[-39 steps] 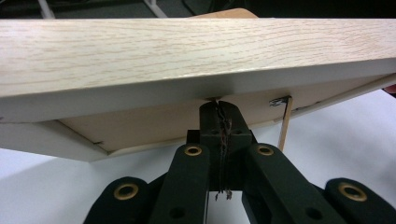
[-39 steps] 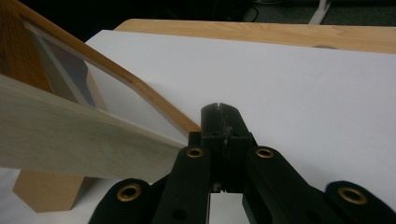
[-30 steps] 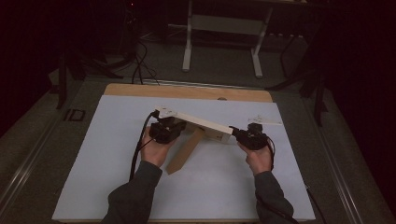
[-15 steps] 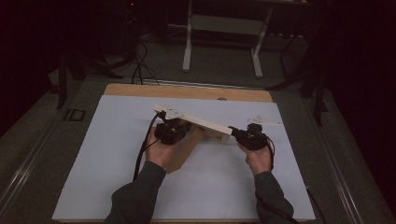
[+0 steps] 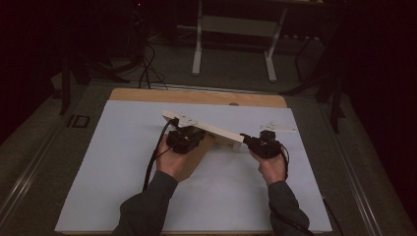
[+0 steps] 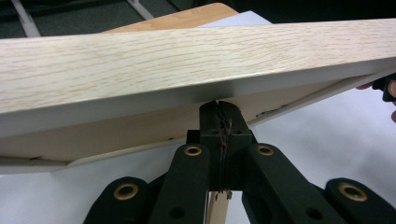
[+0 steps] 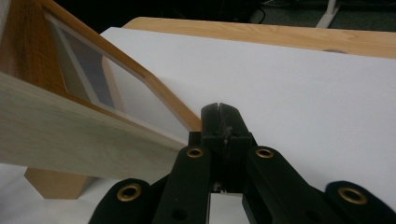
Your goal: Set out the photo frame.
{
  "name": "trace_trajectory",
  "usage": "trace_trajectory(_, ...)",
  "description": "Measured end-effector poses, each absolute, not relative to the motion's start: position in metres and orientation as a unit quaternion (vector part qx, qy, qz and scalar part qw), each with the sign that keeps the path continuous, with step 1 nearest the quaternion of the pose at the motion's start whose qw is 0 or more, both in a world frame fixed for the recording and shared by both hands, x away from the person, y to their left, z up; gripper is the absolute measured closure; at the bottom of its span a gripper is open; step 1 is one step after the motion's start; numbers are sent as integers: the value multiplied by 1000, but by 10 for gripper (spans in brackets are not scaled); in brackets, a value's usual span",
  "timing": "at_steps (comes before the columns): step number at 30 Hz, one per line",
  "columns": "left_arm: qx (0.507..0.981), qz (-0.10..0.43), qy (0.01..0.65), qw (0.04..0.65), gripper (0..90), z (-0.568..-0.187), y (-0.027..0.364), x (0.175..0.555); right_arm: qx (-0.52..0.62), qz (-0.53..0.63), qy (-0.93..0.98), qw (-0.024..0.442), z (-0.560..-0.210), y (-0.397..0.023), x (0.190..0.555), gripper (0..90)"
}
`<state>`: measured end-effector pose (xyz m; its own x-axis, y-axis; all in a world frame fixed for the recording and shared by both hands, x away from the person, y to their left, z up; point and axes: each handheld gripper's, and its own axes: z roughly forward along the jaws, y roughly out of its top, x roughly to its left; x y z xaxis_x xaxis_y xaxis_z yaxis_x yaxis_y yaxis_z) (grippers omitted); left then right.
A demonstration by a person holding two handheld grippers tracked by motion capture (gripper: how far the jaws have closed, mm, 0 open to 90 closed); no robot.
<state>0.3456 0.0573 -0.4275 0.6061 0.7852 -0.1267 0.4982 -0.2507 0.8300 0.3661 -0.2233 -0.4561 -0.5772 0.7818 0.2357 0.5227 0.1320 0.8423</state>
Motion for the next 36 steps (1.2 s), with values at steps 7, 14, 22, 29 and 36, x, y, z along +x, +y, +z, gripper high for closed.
trace_trajectory(7,777,158,410,450,899,-427,54,345,438,490,742,132,-455,-223,366,900)
trace_trajectory(14,779,157,408,450,899,-427,51,345,431,491,745,132,-454,-220,365,900)
trace_trajectory(22,781,156,405,449,899,-427,46,344,429,492,746,129,-454,-219,362,900)
trace_trajectory(29,783,155,403,448,899,-427,44,344,424,494,748,130,-455,-218,361,900)
trace_trajectory(36,784,156,401,446,899,-427,43,344,423,494,749,129,-455,-217,359,900)
